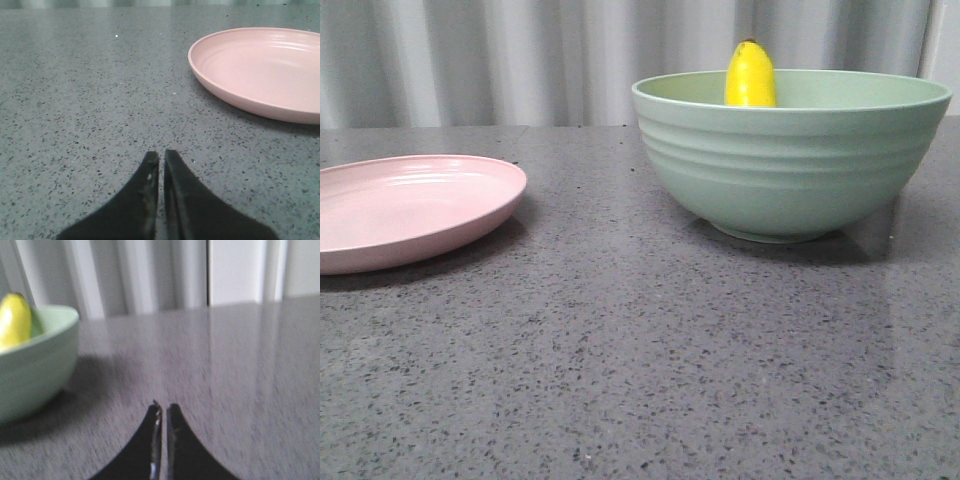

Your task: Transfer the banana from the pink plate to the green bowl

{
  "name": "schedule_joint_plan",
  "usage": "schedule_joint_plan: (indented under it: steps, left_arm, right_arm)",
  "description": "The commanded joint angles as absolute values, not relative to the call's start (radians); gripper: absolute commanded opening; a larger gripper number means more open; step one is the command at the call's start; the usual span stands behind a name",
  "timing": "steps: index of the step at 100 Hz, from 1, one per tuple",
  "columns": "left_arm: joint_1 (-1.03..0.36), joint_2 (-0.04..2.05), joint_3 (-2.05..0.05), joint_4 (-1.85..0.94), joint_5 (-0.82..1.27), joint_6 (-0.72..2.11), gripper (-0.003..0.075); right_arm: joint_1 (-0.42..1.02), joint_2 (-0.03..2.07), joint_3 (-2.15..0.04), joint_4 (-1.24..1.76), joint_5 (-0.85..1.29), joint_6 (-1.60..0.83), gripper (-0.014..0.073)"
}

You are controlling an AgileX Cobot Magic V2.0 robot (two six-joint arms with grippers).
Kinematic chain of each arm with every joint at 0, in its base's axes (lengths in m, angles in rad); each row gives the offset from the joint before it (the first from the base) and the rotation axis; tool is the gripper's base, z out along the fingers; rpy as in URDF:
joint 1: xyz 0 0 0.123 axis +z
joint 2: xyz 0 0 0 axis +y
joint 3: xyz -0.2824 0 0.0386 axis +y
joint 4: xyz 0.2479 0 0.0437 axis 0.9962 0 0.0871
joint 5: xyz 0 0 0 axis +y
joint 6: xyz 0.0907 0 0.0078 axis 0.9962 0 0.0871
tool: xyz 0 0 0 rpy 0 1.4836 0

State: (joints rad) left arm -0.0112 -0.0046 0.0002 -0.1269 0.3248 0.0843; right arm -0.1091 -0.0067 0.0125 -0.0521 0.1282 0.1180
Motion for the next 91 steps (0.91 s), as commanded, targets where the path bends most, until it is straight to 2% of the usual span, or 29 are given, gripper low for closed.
schedule_joint_plan:
  steps: [1,22,91]
  left_arm:
    - [-0.011,-0.036,0.027,-0.133,0.29,0.074,-0.0019]
    - [-0.011,-0.036,0.027,-0.133,0.288,0.074,-0.0019]
    - [-0.011,-0.036,0.027,-0.133,0.288,0.074,-0.0019]
  right_arm:
    - [-0.117,-0.03,0.04,-0.068,0.151,0.104,-0.0073]
    - [-0.117,-0.03,0.04,-0.071,0.291,0.073,-0.0073]
    - [-0.117,-0.03,0.04,-0.069,0.291,0.073,-0.0073]
